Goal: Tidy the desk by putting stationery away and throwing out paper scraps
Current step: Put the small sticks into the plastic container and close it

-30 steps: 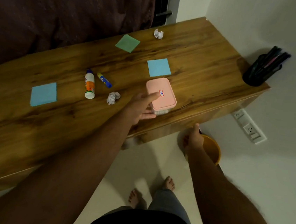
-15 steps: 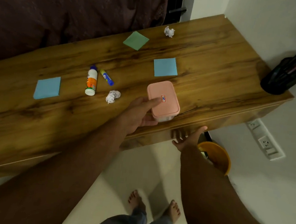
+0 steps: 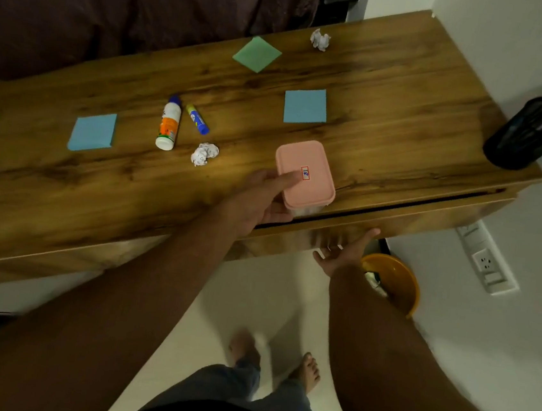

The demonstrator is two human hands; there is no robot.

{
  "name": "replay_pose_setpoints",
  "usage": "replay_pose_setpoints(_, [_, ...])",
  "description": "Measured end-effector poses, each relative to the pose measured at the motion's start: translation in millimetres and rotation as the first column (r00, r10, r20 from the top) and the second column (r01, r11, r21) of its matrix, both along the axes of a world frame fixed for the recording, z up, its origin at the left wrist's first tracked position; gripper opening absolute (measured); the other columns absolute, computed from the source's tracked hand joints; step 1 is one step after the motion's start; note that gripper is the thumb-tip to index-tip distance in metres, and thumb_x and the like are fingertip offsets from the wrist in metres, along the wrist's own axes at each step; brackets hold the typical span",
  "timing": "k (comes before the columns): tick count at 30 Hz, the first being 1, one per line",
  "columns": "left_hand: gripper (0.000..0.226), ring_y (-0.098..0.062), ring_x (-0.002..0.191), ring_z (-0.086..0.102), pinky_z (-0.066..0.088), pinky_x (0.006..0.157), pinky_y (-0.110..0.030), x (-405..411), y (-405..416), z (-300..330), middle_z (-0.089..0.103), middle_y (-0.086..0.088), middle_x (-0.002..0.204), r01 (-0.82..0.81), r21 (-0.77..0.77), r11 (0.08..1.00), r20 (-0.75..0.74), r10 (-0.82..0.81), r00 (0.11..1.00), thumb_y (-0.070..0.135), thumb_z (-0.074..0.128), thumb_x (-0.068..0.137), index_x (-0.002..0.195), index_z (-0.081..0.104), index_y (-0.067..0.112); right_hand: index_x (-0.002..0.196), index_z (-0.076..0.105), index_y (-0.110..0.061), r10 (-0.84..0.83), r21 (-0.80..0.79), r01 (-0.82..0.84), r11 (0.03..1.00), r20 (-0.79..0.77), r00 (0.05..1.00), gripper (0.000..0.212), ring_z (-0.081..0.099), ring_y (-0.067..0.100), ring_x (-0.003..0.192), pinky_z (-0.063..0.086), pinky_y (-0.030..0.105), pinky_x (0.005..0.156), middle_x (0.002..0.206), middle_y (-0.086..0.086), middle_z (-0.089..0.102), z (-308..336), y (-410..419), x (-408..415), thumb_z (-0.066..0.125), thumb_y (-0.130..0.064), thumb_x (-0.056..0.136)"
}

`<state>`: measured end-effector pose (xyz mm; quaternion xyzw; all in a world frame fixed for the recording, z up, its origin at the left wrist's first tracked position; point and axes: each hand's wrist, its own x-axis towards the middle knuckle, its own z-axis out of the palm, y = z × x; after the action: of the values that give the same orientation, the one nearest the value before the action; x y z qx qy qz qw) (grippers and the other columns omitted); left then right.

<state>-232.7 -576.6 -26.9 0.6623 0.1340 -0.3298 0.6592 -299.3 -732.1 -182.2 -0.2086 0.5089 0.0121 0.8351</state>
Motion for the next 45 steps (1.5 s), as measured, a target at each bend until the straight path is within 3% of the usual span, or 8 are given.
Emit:
replay_pose_setpoints(10, [0.045, -0.024, 0.097, 0.069, 0.059, 0.081, -0.04, -25.9, -20.9, -10.4, 0.068, -0.004, 0.11, 0.014, 0.0, 1.0, -0.016, -0.014, 1.0, 0.034, 0.067, 0.088, 0.128, 0.053, 0.019, 0.147, 0.034, -0.018, 0.043, -0.317, -0.099, 0.943, -0.177, 0.983, 0.091, 0.051, 0.029, 0.126, 0.042, 0.047, 0.098, 0.145, 0.009, 0.047, -0.4, -16.5, -64.5, 0.037, -0.081, 0.082])
replay_pose_setpoints(14, [0.049, -0.026, 0.099, 0.068, 0.058, 0.084, -0.042, -38.2, -30.4, -16.3, 0.066, -0.005, 0.112, 0.021, -0.009, 1.0, -0.028, -0.021, 0.999, 0.035, 0.068, 0.087, 0.131, 0.051, 0.02, 0.124, 0.055, -0.01, -0.251, -0.941, -0.249, 0.23, -0.304, 0.919, 0.039, 0.053, 0.026, 0.119, 0.037, 0.028, 0.096, 0.124, 0.009, 0.058, 50.4, -41.9, -82.2, 0.058, -0.033, 0.093])
replay_pose_setpoints(17, [0.047, -0.027, 0.1, 0.067, 0.058, 0.085, -0.043, -48.1, -41.4, -18.0, 0.064, -0.003, 0.109, 0.013, -0.014, 1.0, -0.033, -0.014, 0.999, 0.034, 0.068, 0.087, 0.128, 0.049, 0.02, 0.108, 0.067, -0.017, 0.029, -0.86, -0.322, -0.395, -0.362, 0.932, 0.027, 0.054, 0.023, 0.116, 0.036, 0.039, 0.103, 0.115, 0.003, 0.064, 70.7, -54.1, -81.4, 0.062, -0.033, 0.086])
replay_pose_setpoints(20, [0.044, -0.027, 0.099, 0.066, 0.058, 0.082, -0.043, -57.3, -53.5, -18.7, 0.062, -0.002, 0.11, 0.005, -0.034, 0.999, -0.045, -0.007, 0.999, 0.033, 0.068, 0.088, 0.126, 0.049, 0.02, 0.091, 0.07, -0.026, 0.245, -0.661, -0.407, -0.631, -0.667, 0.703, 0.024, 0.058, 0.019, 0.108, 0.018, 0.052, 0.115, 0.098, -0.004, 0.07, 76.8, -57.3, -79.2, 0.053, -0.042, 0.091])
replay_pose_setpoints(23, [0.048, -0.028, 0.102, 0.066, 0.059, 0.079, -0.042, -64.3, -63.1, -22.3, 0.062, -0.006, 0.12, 0.05, -0.028, 0.998, -0.035, -0.051, 0.998, 0.034, 0.068, 0.088, 0.13, 0.05, 0.019, 0.098, 0.07, -0.027, 0.325, -0.573, -0.485, -0.661, -0.801, 0.504, 0.026, 0.058, 0.022, 0.11, 0.016, 0.052, 0.117, 0.098, -0.001, 0.07, 83.6, -55.8, -90.9, 0.051, -0.043, 0.094])
replay_pose_setpoints(30, [0.052, -0.025, 0.109, 0.059, 0.059, 0.077, -0.04, -78.2, -77.1, -48.3, 0.057, -0.006, 0.127, 0.123, 0.07, 0.99, -0.025, -0.121, 0.992, 0.034, 0.066, 0.089, 0.135, 0.05, 0.017, 0.098, 0.071, -0.027, 0.35, -0.577, -0.49, -0.653, -0.804, 0.481, 0.023, 0.061, 0.018, 0.102, 0.029, 0.047, 0.112, 0.095, -0.004, 0.072, 83.7, -61.0, -109.4, 0.058, -0.044, 0.089])
replay_pose_setpoints(35, [0.046, -0.026, 0.11, 0.055, 0.055, 0.085, -0.043, -91.6, -91.3, -71.7, 0.055, -0.009, 0.127, 0.159, 0.083, 0.984, -0.106, -0.15, 0.983, 0.028, 0.061, 0.093, 0.134, 0.047, 0.013, 0.08, 0.072, -0.012, 0.442, -0.681, -0.502, -0.532, -0.73, 0.521, 0.02, 0.064, 0.022, 0.069, 0.053, 0.032, 0.067, 0.076, 0.005, 0.071, 85.5, -86.1, -122.8, 0.057, -0.02, 0.089])
replay_pose_setpoints(45, [0.047, -0.03, 0.122, 0.051, 0.047, 0.098, -0.042, -108.8, -129.5, -103.1, 0.055, -0.007, 0.132, 0.192, 0.095, 0.977, -0.136, -0.178, 0.975, 0.028, 0.057, 0.096, 0.138, 0.046, 0.013, 0.104, 0.069, -0.013, 0.557, -0.606, -0.734, -0.306, -0.739, 0.378, 0.02, 0.066, 0.02, 0.093, 0.056, 0.043, 0.087, 0.101, 0.006, 0.07, 79.5, -130.9, -85.1, 0.065, -0.025, 0.088])
